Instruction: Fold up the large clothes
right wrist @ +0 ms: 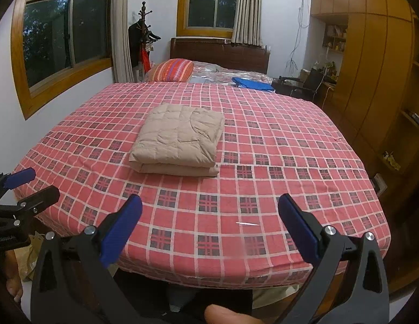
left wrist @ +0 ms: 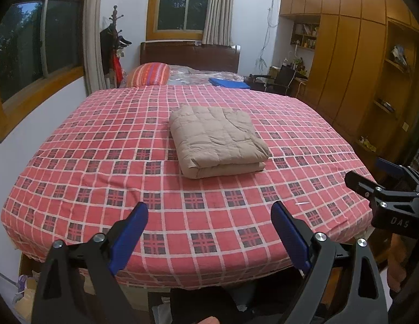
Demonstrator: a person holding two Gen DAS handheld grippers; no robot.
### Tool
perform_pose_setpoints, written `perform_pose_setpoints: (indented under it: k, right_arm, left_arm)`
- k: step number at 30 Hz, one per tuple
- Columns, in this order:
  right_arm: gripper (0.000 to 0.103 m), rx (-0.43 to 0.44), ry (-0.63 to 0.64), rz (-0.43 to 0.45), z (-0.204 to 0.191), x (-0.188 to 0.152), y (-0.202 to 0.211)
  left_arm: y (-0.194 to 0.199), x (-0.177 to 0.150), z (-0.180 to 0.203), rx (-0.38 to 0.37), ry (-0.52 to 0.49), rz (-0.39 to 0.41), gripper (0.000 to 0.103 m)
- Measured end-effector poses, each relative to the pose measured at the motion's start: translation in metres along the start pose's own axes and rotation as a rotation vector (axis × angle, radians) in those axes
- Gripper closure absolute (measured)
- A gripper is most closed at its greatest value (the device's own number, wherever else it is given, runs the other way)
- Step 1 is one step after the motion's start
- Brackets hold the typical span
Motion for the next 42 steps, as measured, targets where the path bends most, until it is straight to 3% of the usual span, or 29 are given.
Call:
perform_pose_setpoints:
  k: [42]
  right_arm:
    - [0.003,0.004,-0.034,0.043,0.001,-0.004,0.009]
  left_arm:
    - [0.012,-0.003,0.017,0.0,0.0,0.019,0.011]
Point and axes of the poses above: each gripper's, at about its wrist camera, not at the fingertips, and y roughly against the way its jaws point, z to its right, x to its top, the point moved 5 cm from there along -y, roughly the way its jaws point, and after that the axes turned 8 degrees about -x, right-handed, at the moved point
